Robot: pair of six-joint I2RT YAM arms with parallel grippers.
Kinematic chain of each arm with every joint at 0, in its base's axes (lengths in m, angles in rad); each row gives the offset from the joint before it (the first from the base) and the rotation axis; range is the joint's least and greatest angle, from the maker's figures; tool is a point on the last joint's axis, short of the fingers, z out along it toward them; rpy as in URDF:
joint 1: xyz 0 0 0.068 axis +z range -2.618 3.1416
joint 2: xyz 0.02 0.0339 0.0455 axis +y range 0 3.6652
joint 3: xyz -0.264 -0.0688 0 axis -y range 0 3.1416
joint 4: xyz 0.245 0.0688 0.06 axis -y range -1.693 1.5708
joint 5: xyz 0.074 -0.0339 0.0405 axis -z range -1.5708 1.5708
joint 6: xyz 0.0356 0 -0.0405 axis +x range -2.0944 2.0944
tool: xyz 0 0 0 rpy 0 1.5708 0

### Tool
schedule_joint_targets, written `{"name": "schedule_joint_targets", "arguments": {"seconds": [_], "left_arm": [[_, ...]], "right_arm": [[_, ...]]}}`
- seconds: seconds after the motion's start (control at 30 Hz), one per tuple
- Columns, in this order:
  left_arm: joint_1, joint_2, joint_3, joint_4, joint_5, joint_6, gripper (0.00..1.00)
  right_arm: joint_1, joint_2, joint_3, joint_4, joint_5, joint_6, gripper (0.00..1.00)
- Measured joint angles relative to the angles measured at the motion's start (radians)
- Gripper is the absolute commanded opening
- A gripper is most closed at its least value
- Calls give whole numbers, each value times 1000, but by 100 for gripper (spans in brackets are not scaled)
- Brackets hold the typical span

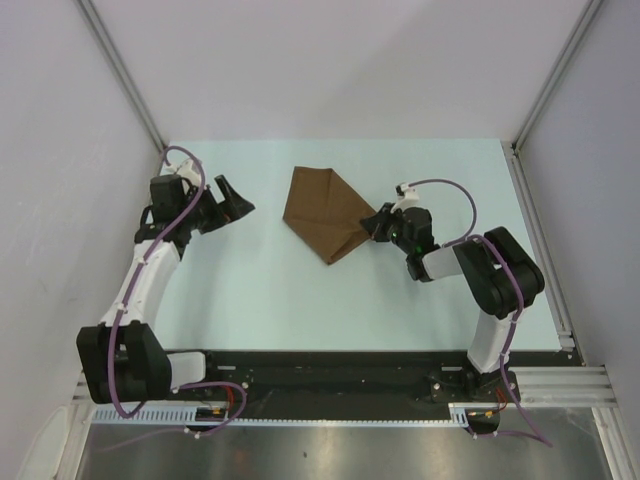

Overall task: Fold the napkin, place the utensils inside, and roll it up
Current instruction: Fold the napkin

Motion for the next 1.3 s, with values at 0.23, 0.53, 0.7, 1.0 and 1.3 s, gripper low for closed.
{"name": "schedule_joint_targets", "arguments": {"seconds": [0.23, 0.53, 0.7, 1.0, 1.3], "left_arm": [[-27, 8, -1, 1, -2, 0, 100], [-94, 30, -5, 1, -5, 0, 100], [-107, 35, -6, 1, -5, 0, 100], [-181, 72, -6, 1, -52, -1, 100], [-266, 178, -24, 86, -84, -106, 100]], "right_arm": [[-1, 0, -15, -11, 45, -9, 1], [-6, -4, -16, -77, 84, -32, 73], [-8, -71, -12, -163, 87, -76, 76], [-50, -114, 135, -329, 35, -142, 84], [-219, 89, 410, -455, -211, -133, 84]]}}
